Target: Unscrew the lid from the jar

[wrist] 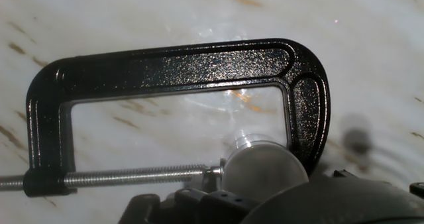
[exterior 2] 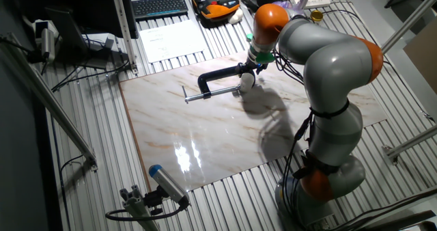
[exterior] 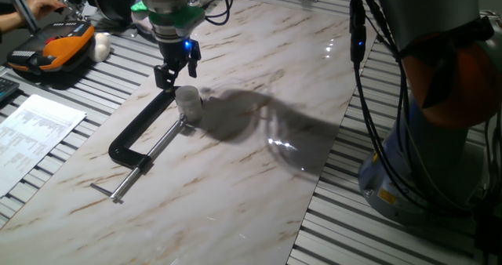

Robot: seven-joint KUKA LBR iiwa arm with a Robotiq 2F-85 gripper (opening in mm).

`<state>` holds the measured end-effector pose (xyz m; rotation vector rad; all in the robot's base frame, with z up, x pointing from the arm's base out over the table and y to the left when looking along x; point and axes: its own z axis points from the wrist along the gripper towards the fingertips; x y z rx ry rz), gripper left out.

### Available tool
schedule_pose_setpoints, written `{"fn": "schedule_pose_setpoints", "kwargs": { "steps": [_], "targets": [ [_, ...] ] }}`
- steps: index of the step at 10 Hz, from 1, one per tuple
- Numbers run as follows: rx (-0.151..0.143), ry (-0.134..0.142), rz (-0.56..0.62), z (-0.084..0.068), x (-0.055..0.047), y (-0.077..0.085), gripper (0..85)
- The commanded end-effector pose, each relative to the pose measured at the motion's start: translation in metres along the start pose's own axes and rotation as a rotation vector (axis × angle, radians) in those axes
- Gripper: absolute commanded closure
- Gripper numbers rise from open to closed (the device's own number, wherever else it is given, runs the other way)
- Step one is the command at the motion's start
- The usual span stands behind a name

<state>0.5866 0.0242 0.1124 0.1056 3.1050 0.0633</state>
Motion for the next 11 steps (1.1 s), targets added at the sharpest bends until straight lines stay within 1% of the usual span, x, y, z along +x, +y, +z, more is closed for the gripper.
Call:
{"fn": "schedule_pose_setpoints", "kwargs": {
  "steps": [1,3,4,7,9,11],
  "targets": [
    [-0.008,0.001,-0.005,0.0028,0.0006,0.0004,0.0],
    [-0.012,-0.002,-0.005,0.0081,0.0012,0.0007,0.0],
    [-0.014,0.000,-0.006,0.0082,0.0013,0.0008,0.0],
    [0.008,-0.002,-0.013,0.0076,0.0009,0.0018,0.0],
    [0.015,-0.002,-0.016,0.0075,0.0007,0.0017,0.0],
    [0.017,-0.002,-0.016,0.0075,0.0007,0.0016,0.0]
  ]
}}
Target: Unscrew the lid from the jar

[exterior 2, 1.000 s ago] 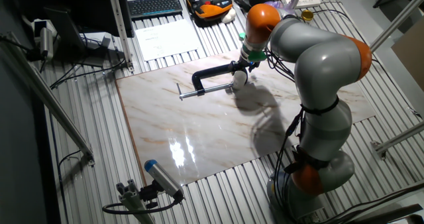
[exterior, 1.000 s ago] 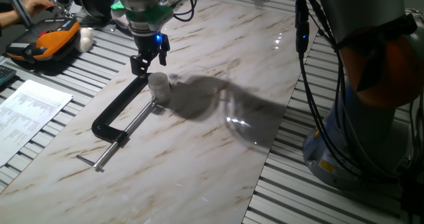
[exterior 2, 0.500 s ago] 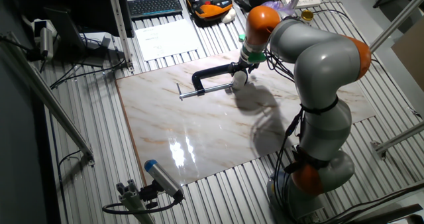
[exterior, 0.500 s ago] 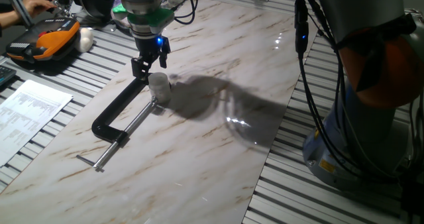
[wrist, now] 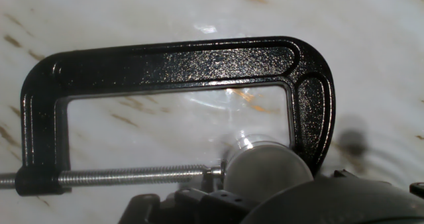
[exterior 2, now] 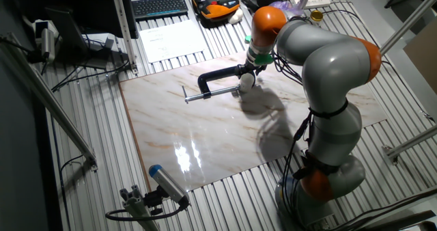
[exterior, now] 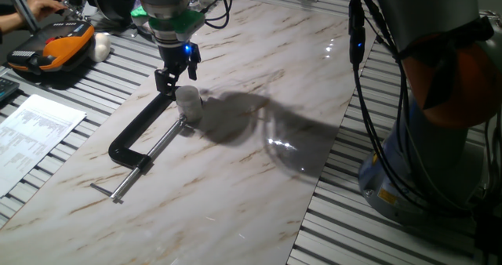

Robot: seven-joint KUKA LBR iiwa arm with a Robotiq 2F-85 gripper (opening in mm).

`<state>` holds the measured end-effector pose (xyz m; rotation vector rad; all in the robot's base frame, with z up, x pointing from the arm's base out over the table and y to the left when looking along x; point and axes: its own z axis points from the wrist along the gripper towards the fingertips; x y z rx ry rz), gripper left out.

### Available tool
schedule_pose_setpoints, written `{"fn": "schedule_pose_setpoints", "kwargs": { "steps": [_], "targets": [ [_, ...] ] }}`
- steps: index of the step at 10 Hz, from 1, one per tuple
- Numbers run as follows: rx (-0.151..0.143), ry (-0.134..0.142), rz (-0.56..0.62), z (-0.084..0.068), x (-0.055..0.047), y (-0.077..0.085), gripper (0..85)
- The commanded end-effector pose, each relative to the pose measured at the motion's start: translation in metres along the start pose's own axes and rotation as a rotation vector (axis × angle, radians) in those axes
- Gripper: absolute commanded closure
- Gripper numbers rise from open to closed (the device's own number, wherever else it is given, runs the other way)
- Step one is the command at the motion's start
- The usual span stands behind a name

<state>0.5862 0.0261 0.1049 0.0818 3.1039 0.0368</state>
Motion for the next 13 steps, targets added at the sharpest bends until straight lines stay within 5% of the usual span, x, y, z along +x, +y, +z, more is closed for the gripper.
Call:
{"fn": "schedule_pose_setpoints", "kwargs": {
  "steps": [1,3,4,7,9,10,13],
  "targets": [
    [0.000,0.000,0.000,0.000,0.000,0.000,0.0],
    [0.000,0.000,0.000,0.000,0.000,0.000,0.0],
    [0.003,0.000,-0.002,0.000,0.000,0.000,17.0],
    [-0.011,0.004,-0.009,-0.003,-0.001,-0.002,17.0],
    [0.024,0.034,-0.021,-0.022,-0.009,-0.004,17.0],
    [0.038,0.037,-0.029,-0.027,-0.009,-0.004,34.0],
    [-0.001,0.072,-0.058,-0.030,-0.007,-0.006,85.0]
  ]
}}
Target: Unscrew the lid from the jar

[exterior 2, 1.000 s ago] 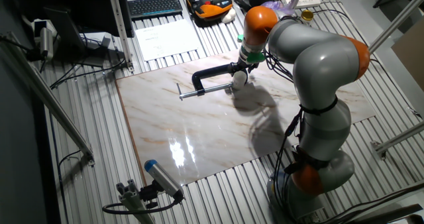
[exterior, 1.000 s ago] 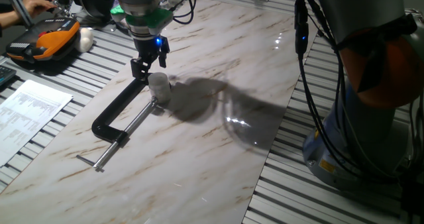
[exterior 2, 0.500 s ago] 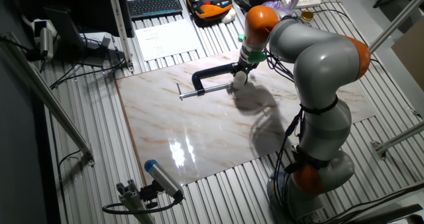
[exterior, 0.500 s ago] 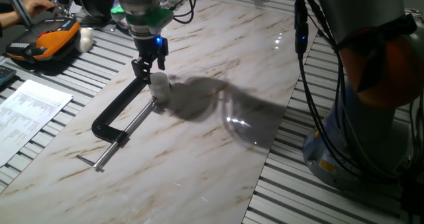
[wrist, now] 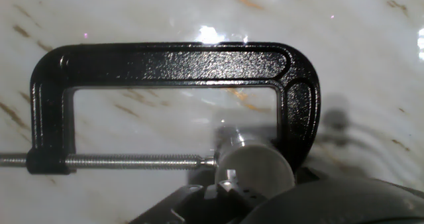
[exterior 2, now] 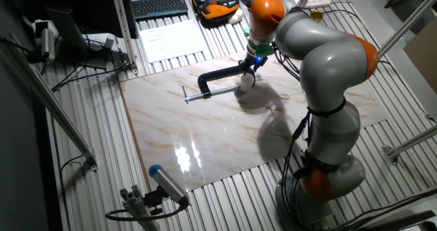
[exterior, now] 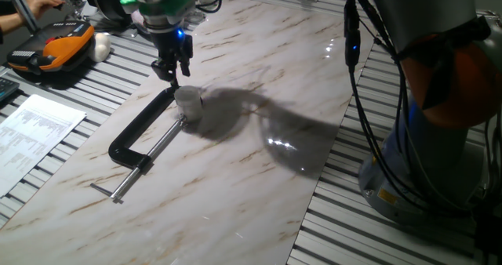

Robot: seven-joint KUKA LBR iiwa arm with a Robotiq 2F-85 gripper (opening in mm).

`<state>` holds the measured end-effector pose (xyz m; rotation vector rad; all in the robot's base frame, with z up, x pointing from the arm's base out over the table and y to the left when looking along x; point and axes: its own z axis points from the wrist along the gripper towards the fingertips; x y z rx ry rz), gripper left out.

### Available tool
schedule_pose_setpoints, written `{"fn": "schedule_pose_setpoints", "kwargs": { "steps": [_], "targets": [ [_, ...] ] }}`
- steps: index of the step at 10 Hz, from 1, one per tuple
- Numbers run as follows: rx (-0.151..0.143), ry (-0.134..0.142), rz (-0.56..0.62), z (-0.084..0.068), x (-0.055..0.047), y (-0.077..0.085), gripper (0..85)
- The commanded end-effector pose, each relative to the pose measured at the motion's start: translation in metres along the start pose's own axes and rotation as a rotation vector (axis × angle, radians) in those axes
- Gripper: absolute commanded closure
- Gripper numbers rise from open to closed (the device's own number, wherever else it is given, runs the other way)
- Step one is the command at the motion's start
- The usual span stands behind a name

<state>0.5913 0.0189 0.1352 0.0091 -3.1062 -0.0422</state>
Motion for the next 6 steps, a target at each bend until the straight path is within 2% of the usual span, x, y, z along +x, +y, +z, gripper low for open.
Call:
{"fn": "schedule_pose_setpoints", "kwargs": {
  "steps": [1,2,3,6],
  "targets": [
    [-0.008,-0.002,0.000,-0.002,0.001,0.000,85.0],
    [-0.005,-0.006,0.001,-0.006,0.002,0.001,85.0],
    [0.013,-0.016,0.002,-0.011,0.003,0.003,85.0],
    [0.026,-0.006,0.006,-0.026,0.009,0.006,85.0]
  ]
}}
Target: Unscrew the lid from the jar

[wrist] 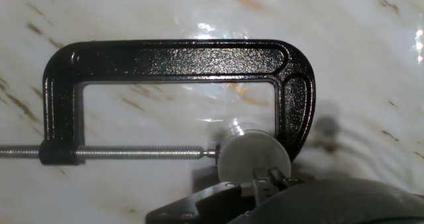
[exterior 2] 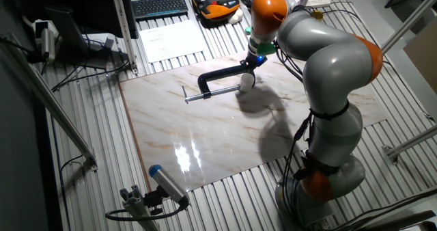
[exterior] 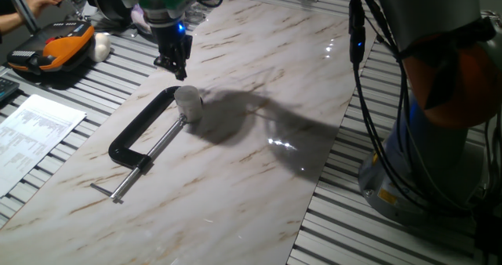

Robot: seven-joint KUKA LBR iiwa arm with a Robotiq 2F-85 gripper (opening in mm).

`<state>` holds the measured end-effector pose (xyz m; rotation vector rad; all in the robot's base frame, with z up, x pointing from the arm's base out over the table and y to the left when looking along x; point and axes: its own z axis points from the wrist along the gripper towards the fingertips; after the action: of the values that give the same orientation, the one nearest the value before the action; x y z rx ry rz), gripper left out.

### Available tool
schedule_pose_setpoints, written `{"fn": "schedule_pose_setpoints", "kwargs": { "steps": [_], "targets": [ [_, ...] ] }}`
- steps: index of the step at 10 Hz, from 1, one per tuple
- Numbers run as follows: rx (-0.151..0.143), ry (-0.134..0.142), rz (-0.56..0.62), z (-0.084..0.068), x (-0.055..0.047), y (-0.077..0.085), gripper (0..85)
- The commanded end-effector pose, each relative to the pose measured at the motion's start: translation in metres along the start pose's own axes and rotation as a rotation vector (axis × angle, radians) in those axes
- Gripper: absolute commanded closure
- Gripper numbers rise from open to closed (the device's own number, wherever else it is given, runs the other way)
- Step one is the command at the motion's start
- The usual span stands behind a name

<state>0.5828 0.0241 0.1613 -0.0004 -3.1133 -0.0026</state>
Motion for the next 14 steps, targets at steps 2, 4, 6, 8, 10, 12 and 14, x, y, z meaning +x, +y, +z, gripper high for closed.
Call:
{"fn": "schedule_pose_setpoints", "kwargs": {
  "steps": [2,4,6,8,10,12,14],
  "targets": [
    [-0.001,0.000,0.001,-0.003,0.000,-0.002,85.0],
    [0.005,-0.004,0.001,-0.009,-0.002,-0.002,85.0],
    [0.025,-0.007,0.001,-0.016,-0.003,-0.003,85.0],
    [0.014,-0.001,-0.007,-0.019,-0.005,0.000,85.0],
    [0.031,-0.007,-0.013,-0.020,-0.005,0.001,85.0],
    [0.023,-0.018,-0.017,-0.020,-0.005,0.001,85.0],
    [0.025,-0.029,-0.002,-0.020,-0.005,0.001,85.0]
  ]
}}
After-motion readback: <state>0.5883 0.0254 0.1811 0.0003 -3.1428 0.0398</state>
